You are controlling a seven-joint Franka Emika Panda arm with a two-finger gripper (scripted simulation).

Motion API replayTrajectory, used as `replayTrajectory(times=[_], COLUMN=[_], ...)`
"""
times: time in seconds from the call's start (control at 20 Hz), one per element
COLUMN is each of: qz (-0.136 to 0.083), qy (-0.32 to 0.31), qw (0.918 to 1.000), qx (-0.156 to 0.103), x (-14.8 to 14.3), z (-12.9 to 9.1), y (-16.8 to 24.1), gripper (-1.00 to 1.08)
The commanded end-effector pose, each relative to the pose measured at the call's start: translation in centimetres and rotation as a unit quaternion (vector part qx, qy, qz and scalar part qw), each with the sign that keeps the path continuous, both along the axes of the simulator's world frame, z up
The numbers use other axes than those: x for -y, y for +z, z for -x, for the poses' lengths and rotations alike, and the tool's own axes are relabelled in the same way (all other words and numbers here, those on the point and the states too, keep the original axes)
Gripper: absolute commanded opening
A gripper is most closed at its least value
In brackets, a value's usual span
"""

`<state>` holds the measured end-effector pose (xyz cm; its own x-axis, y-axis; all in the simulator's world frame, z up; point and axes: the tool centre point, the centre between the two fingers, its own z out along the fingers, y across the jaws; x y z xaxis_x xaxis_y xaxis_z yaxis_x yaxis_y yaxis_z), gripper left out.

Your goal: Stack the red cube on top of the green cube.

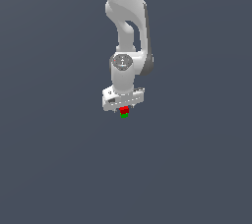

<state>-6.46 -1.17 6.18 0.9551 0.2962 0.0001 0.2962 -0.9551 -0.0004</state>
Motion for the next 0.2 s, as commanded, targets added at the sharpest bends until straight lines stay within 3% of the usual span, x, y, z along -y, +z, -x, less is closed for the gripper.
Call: replayTrajectory(times=[0.0, 0.15], qz=[0.0, 0.0], qy=[0.0, 0.0], qw=[1.0, 1.0], qx=[0.0, 0.0], x=[0.0, 0.0], z=[0.0, 0.0], y=[0.0, 0.0], gripper=[1.0, 1.0])
